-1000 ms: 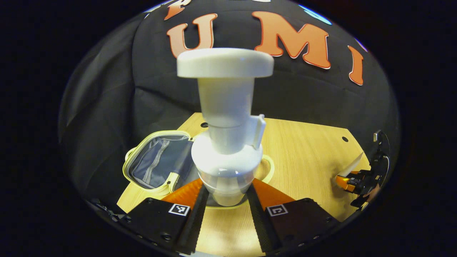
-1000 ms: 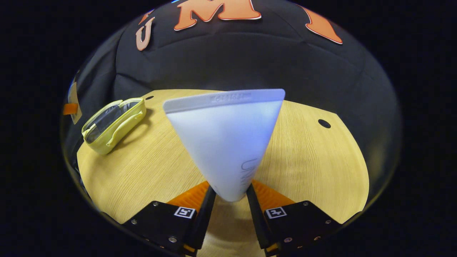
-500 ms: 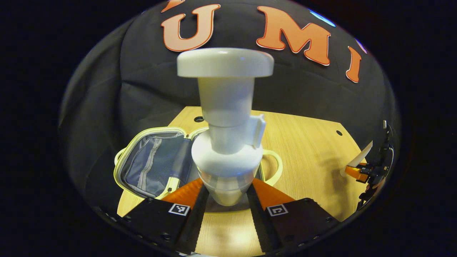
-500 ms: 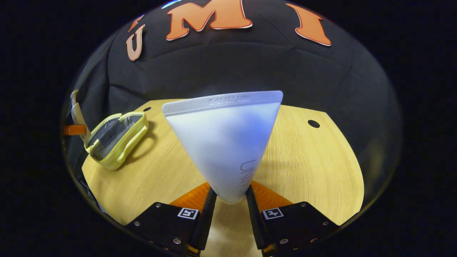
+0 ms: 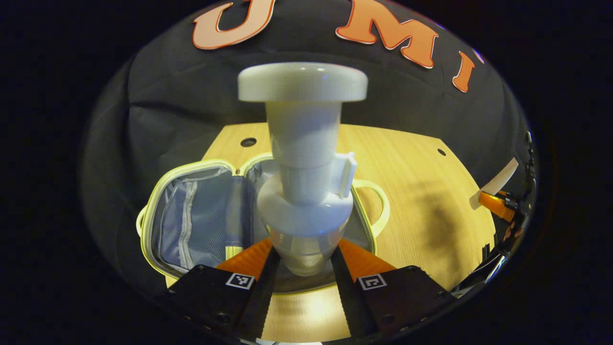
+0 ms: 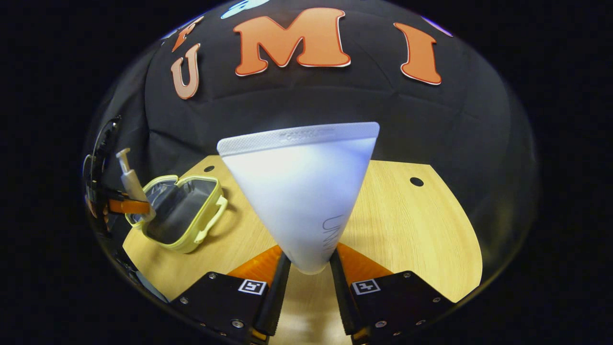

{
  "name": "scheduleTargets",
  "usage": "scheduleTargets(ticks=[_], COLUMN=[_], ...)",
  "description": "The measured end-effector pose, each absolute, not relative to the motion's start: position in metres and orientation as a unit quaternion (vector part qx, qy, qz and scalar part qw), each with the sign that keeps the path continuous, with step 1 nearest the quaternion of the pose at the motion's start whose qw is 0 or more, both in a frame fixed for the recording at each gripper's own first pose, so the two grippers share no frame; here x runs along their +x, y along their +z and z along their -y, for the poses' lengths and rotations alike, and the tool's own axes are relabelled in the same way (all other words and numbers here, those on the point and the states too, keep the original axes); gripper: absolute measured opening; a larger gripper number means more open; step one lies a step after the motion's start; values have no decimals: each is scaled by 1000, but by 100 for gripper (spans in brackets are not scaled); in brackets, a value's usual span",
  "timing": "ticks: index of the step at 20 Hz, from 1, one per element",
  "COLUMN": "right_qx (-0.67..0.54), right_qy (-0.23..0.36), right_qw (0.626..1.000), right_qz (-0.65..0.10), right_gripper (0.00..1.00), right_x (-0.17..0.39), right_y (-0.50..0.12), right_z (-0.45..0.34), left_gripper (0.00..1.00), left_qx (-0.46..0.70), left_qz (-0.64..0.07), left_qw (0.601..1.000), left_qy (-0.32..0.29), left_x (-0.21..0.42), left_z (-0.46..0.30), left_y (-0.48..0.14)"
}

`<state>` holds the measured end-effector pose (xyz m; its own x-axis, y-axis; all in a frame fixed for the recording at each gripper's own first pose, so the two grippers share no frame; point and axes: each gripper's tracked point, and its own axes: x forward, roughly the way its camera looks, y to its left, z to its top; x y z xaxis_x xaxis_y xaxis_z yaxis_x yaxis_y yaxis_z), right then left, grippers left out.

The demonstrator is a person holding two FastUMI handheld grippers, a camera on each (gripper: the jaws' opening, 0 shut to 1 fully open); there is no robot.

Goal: First open the suitcase, pack the skin care products into it, and then close the suitcase.

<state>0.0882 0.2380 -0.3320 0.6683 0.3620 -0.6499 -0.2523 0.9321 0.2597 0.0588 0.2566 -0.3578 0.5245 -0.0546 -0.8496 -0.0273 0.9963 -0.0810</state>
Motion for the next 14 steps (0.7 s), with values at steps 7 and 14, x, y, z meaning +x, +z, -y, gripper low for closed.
scheduleTargets(ticks=[7, 14], right_qx=[74, 77], right_qy=[167, 164], right_qw=[912, 909], right_qz=[-367, -375], right_gripper=[51, 51], right_x=[65, 45], right_y=[-291, -265], right_z=[-291, -350], left_gripper=[64, 64], left_qx=[-80, -43], left_qz=[-581, -646], left_qw=[808, 758], left_qy=[-55, -79], left_x=[54, 54], left_z=[-264, -281], left_y=[-409, -430])
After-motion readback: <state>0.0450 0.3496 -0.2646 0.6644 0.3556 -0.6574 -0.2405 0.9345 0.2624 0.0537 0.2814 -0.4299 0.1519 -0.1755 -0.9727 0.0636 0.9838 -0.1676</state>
